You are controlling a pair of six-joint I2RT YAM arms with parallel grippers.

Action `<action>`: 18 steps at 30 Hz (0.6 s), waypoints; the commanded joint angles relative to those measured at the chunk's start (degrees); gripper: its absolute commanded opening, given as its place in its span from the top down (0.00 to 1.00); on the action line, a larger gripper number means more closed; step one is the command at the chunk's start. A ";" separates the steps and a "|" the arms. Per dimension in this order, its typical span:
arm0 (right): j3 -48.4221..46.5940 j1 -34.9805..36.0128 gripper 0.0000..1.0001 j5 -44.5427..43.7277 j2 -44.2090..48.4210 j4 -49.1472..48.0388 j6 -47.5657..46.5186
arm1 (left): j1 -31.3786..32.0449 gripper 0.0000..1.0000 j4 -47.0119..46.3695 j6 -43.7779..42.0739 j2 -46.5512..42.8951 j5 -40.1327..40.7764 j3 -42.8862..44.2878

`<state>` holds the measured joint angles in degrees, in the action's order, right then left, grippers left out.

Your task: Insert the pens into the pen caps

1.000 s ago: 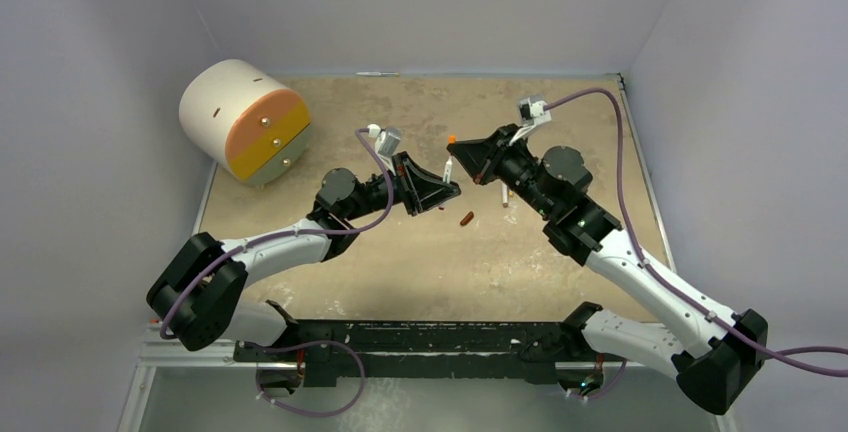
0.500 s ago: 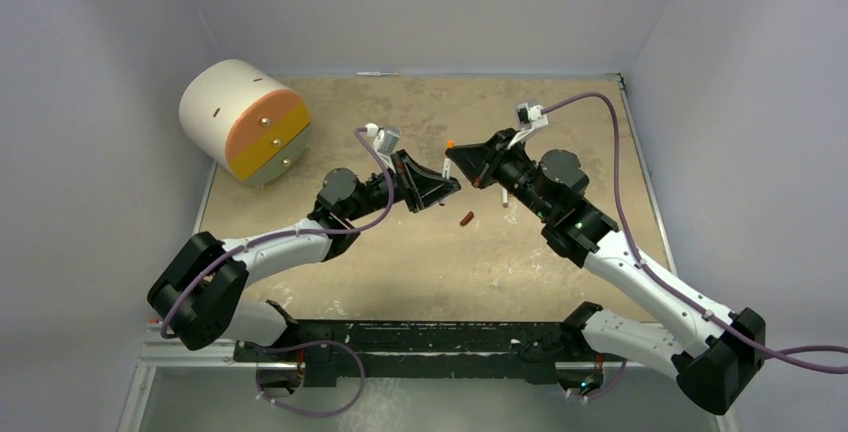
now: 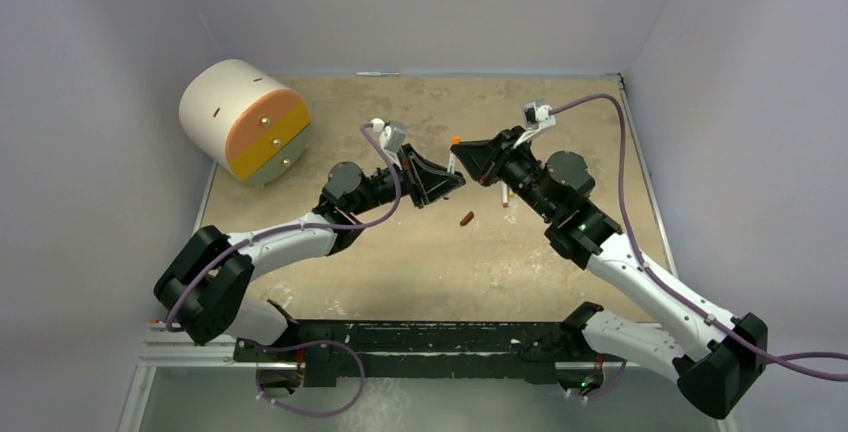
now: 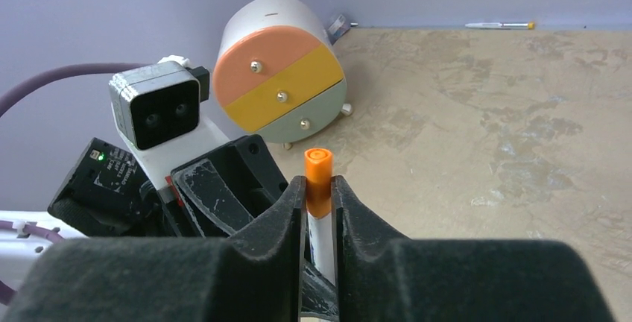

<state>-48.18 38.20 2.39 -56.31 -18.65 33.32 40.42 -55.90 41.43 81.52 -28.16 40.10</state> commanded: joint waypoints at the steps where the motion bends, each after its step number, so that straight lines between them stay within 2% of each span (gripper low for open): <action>1: -2.35 0.48 0.78 1.45 2.67 0.53 -2.36 | -0.36 1.00 -2.02 -4.55 -0.59 -0.43 3.38; 10: -4.32 0.49 0.61 0.32 3.95 2.30 -3.88 | -0.42 1.00 -3.54 -5.28 -0.26 -3.65 4.81; 15: -4.08 0.27 0.50 -1.35 5.78 1.64 -4.19 | -0.35 1.00 -8.53 -2.27 0.20 -7.24 4.53; 18: -5.12 -0.08 0.48 0.79 5.69 0.69 -3.73 | -0.36 1.00 -12.18 0.43 0.77 -10.35 4.29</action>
<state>-49.65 38.33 2.28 -51.66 -15.35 30.35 40.25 -59.46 38.87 81.89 -33.39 42.44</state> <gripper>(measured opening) 0.513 0.127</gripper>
